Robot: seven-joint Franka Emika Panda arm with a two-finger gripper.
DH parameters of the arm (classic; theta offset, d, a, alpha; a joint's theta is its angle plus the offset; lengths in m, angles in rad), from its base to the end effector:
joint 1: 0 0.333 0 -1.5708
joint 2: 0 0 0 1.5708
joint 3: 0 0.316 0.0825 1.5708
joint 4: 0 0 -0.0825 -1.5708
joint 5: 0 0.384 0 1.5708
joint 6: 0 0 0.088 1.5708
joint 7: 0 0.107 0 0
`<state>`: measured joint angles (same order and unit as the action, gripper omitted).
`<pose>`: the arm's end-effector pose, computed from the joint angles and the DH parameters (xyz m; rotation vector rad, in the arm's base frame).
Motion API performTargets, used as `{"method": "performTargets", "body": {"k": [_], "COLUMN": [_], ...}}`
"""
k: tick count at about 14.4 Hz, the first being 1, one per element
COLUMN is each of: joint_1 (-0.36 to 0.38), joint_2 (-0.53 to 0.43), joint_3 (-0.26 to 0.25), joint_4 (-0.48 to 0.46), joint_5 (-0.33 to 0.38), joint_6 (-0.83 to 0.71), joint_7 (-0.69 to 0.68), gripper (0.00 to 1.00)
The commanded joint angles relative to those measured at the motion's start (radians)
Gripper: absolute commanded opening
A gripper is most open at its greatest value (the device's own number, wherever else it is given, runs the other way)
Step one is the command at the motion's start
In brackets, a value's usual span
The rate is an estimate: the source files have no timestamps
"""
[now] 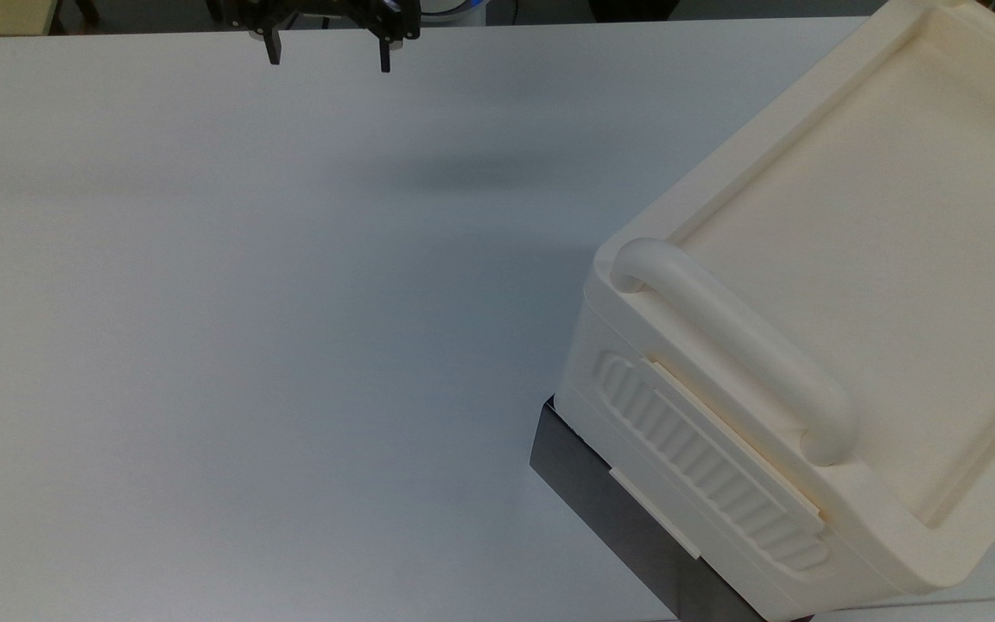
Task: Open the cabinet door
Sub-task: 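Move the gripper over to the cream box's door edge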
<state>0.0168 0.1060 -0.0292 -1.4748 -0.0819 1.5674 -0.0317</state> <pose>0.5867 -0.0151 0.6094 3.0567 0.0301 -0.0233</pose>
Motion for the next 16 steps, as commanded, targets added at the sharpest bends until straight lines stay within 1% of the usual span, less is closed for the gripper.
{"method": "performTargets", "body": {"k": [1, 9, 11, 13, 16], "joint_1": [-0.001, 0.000, 0.012, 0.066, 0.161], "joint_2": [-0.020, -0.012, 0.004, 0.012, 0.012], "joint_3": [0.000, 0.002, 0.015, 0.023, 0.023], "joint_4": [-0.021, -0.025, -0.024, -0.021, -0.019], "joint_5": [0.004, 0.010, 0.014, 0.020, 0.074], "joint_6": [-0.001, 0.036, 0.054, 0.078, 0.129], "joint_7": [0.010, 0.000, -0.002, 0.004, 0.012], "gripper": [1.00, 1.00, 1.00, 1.00, 1.00]}}
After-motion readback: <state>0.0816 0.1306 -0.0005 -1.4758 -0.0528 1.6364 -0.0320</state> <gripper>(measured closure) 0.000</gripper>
